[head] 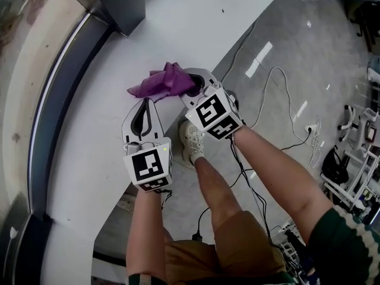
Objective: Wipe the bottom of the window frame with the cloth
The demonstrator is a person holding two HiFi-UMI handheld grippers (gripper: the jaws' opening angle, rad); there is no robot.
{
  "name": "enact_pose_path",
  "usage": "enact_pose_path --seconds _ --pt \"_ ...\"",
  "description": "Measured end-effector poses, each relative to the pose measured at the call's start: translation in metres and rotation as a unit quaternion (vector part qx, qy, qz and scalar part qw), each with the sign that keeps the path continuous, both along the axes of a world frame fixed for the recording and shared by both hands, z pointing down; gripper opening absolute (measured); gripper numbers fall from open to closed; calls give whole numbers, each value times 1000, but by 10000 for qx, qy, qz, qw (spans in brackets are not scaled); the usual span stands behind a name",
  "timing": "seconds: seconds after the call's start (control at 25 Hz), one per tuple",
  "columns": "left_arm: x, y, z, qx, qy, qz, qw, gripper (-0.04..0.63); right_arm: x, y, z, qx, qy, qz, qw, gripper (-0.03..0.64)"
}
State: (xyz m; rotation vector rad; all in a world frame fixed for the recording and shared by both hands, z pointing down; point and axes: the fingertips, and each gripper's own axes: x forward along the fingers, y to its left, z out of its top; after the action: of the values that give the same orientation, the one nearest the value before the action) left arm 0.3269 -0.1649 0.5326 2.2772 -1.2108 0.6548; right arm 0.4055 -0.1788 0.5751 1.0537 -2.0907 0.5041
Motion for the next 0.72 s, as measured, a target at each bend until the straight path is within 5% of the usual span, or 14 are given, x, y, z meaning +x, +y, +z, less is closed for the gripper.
enact_pose_path --seconds 0.72 --pt "17 27 -2 -152 120 -87 9998 9 23 48 0 -157 -248 287 9992 87"
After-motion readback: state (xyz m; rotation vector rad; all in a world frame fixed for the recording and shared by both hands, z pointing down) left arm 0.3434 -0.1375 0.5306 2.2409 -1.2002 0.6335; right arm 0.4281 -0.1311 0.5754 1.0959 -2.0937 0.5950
